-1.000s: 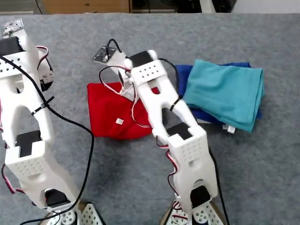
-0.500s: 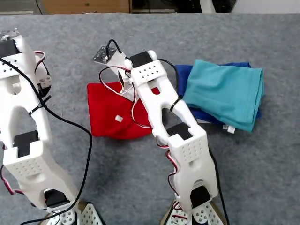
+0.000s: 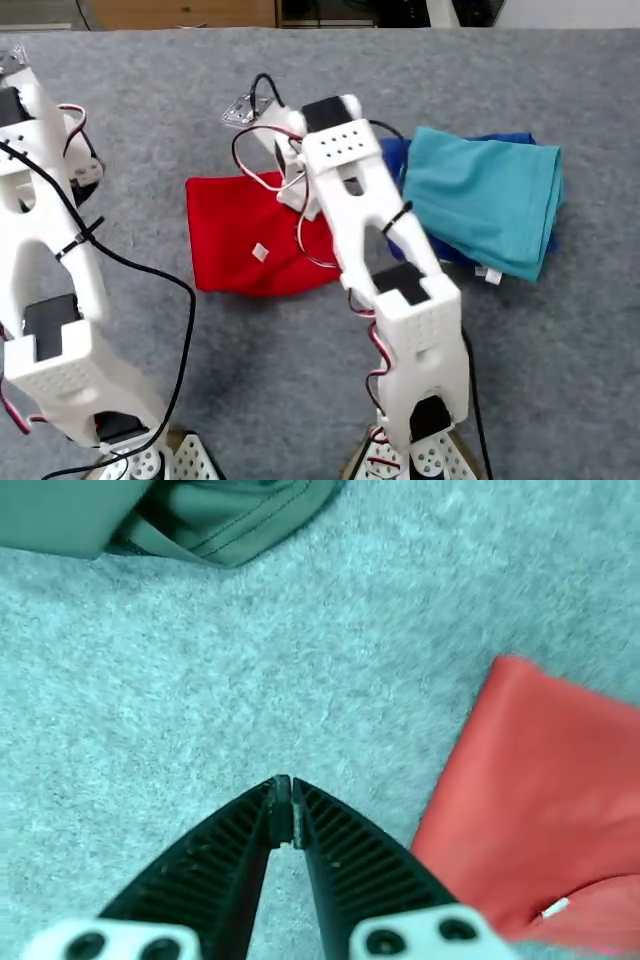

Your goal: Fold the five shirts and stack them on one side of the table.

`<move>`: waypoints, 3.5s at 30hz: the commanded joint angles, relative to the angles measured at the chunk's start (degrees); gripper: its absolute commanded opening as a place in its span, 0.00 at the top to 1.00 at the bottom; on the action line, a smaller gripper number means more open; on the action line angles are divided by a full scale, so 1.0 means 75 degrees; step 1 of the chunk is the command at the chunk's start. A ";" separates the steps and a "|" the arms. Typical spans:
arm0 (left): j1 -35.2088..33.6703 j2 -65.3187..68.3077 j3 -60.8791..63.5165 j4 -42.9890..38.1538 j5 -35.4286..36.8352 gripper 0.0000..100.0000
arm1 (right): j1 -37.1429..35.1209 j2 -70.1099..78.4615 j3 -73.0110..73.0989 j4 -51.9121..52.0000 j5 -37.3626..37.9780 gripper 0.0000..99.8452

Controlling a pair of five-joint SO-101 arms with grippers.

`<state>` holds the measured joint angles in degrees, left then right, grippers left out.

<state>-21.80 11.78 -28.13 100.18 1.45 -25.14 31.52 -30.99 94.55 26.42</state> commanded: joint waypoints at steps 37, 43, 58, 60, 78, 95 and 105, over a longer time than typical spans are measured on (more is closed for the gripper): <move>0.3470 0.0850 0.1993 -0.2989 0.0410 0.98 | 0.0193 -0.7390 0.8117 -0.4067 -0.0750 0.99; 0.3411 0.3218 0.0246 -0.2274 0.0610 0.98 | 0.0217 -0.5925 0.8610 -0.4466 -0.0844 1.00; 0.2567 0.6500 -0.5615 0.0023 0.0879 0.98 | 0.0217 -0.5773 1.0145 -0.6799 -0.0422 1.00; 0.2555 0.6593 -0.5919 0.0094 0.0879 0.98 | 0.0217 -0.6253 0.9864 -0.6177 -0.0422 1.00; 0.1840 0.1037 -0.2590 0.0094 -0.0985 0.98 | 0.0299 -0.9395 1.0602 -0.4478 -0.0363 0.98; 0.1594 0.0615 0.1360 -0.1922 -0.0035 0.78 | -0.0545 -0.5351 0.7906 -0.4478 -0.3024 0.67; 0.2004 0.2971 -0.0047 -0.2333 0.0692 0.78 | -0.0522 -0.4050 0.7848 -0.5064 -0.3458 0.64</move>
<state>-8.00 31.74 -22.24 82.77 5.05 -28.40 -0.84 31.08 58.07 1.10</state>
